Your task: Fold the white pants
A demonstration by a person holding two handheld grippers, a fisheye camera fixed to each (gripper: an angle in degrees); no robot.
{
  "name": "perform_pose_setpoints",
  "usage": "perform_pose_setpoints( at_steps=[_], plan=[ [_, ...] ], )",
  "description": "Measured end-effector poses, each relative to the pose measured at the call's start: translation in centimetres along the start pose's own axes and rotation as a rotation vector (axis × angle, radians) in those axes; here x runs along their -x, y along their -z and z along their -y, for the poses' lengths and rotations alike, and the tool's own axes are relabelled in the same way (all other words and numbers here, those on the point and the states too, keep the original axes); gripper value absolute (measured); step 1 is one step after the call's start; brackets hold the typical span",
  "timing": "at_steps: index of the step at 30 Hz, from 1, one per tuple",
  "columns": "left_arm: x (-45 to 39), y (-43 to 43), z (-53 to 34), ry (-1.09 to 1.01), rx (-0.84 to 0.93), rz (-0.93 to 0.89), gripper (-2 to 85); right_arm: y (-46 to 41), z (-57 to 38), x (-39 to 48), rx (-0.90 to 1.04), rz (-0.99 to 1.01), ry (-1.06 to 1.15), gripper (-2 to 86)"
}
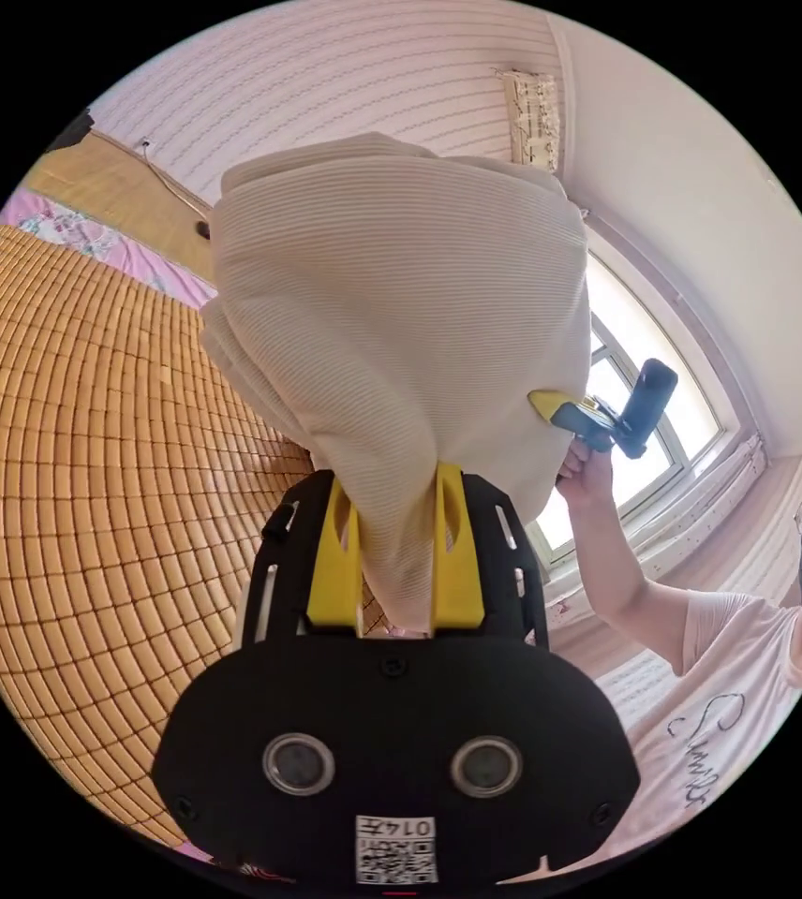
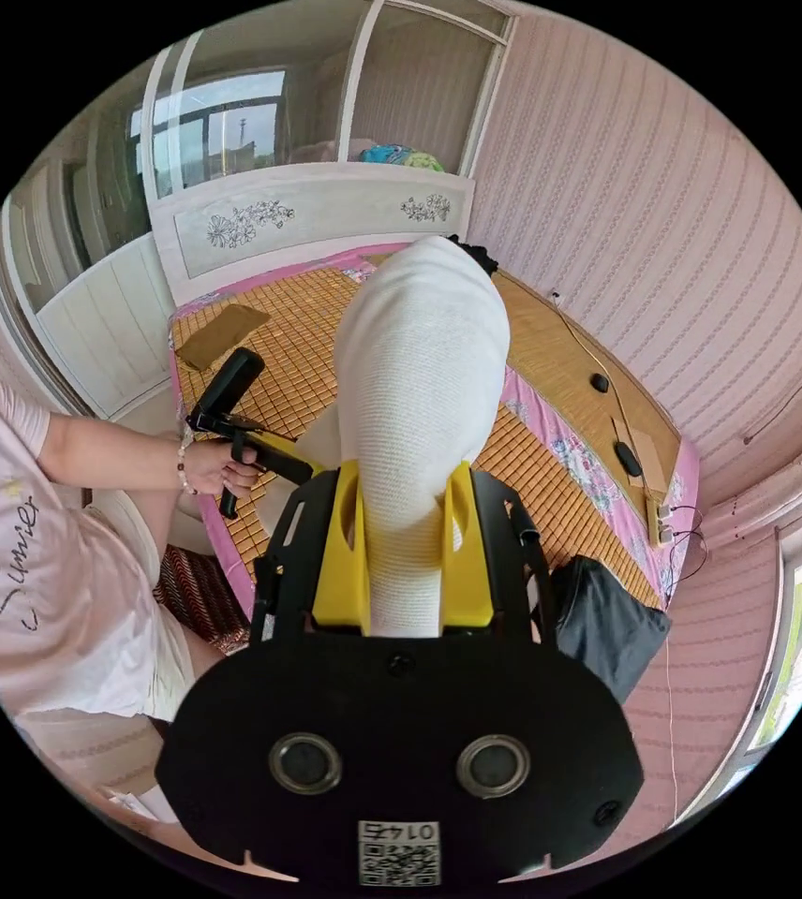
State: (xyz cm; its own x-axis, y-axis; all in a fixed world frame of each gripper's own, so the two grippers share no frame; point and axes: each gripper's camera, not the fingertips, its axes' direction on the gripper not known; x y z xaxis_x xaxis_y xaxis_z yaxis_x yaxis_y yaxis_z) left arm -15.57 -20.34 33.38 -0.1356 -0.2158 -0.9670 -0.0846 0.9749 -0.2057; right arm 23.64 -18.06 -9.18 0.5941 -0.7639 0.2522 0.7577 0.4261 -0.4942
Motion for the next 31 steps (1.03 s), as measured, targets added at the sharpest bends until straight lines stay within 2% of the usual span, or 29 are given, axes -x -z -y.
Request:
perform_pose_setpoints(
  at_steps=[4,6,8,10,11,12,14,15,17,20,23,25,27,31],
  plan=[
    [-5.2,-12.4,6.0,-0.073,0.075,-0.079,11.8,4.6,-3.0,-11.6,0.036,-0.027,-0.199,13.4],
    [-6.2,-18.4,7.6,-0.035,0.115,-0.06,12.8,5.6,-5.4,-19.0,0.148,-0.104,-0.352,15.2],
    [-5.5,-24.7,8.2,0.016,0.16,0.01,13.4,3.8,-7.6,-24.1,0.287,-0.175,-0.504,15.4],
    [-2.8,-32.6,7.5,0.085,0.273,0.204,13.8,0.4,-10.1,-27.3,0.391,-0.271,-0.655,12.7],
    [-2.1,-34.3,7.2,0.099,0.318,0.259,14.0,-2.3,-11.5,-28.3,0.426,-0.27,-0.721,8.6],
    [-0.8,-36.3,6.6,0.096,0.336,0.261,14.0,-5.6,-12.4,-28.6,0.469,-0.204,-0.735,3.1],
    [0.1,-37.5,6.4,0.156,0.339,0.196,14.0,-10.6,-13.0,-28.6,0.592,-0.151,-0.711,1.4],
    [-0.7,-38.0,6.5,0.102,0.361,0.197,14.0,-13.2,-13.1,-28.4,0.684,-0.187,-0.667,0.6],
    [-2.8,-38.8,6.3,-0.028,0.425,0.267,14.2,-15.2,-12.4,-28.1,0.736,-0.194,-0.634,-0.1],
    [-5.0,-37.9,5.5,-0.099,0.437,0.28,13.8,-15.8,-10.7,-27.1,0.798,-0.221,-0.572,-0.3],
    [-7.4,-33.0,4.2,-0.235,0.362,0.298,12.7,-13.1,-8.6,-24.6,0.723,-0.316,-0.508,0.6],
    [-9.0,-26.7,1.8,-0.377,0.332,0.367,12.5,-10.6,-7.1,-22.5,0.64,-0.381,-0.476,3.3],
    [-9.3,-20.9,-1.1,-0.414,0.329,0.428,12.5,-7.8,-5.1,-18.4,0.508,-0.392,-0.43,7.0],
    [-8.5,-4.7,-10.5,-0.3,0.319,0.652,12.4,-7.6,-2.2,-9.1,0.309,-0.246,-0.275,8.3]
  ],
)
